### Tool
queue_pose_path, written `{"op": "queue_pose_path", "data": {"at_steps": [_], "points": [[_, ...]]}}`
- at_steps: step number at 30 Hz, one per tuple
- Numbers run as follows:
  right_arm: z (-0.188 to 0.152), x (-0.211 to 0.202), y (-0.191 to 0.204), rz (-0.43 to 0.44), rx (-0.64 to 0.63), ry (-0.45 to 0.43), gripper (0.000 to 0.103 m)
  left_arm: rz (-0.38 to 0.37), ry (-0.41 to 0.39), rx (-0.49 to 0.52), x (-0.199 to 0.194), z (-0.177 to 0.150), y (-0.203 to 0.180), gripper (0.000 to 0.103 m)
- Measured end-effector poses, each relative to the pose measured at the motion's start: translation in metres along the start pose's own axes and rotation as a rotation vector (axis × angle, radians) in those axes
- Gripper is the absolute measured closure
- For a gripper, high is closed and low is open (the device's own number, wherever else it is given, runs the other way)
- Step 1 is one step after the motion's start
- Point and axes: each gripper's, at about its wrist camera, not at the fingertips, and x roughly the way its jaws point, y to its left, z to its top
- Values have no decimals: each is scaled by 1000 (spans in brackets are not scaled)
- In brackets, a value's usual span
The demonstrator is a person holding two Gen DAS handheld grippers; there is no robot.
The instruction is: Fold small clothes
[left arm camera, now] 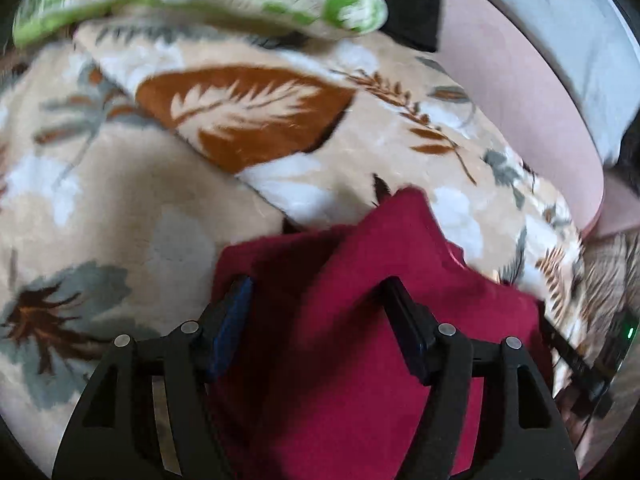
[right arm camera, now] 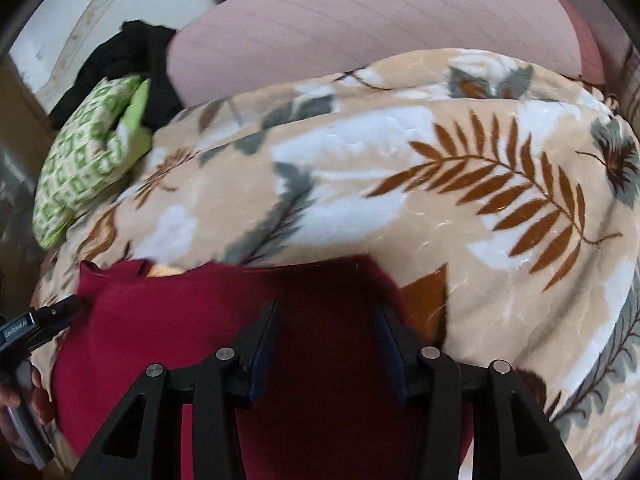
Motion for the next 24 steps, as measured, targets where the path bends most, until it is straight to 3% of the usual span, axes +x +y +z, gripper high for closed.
{"op": "queue_pose_path", "data": {"at_steps": [8,11,14,18,21,24], "points": [[-22,-63,11,84,-21,-15,58,-14,-45,13,-37,-16,4,36],[-44,-77,21,57,-81,-18,57,3,-76,38,-57,-32,9,36],[-59,-62,21,11,-117,43,57,12,-94,55,-74,-55,18,36],[-55,-56,28,-21,-129,83,57,16,-112,58,-88,-82,32,36],[-44,-70,50,83,-92,53,57,41,-111,76,-88,-96,36,36],[-33,-73,95,192,-138,42,57,43,-108,75,-83,-103,39,36]]}}
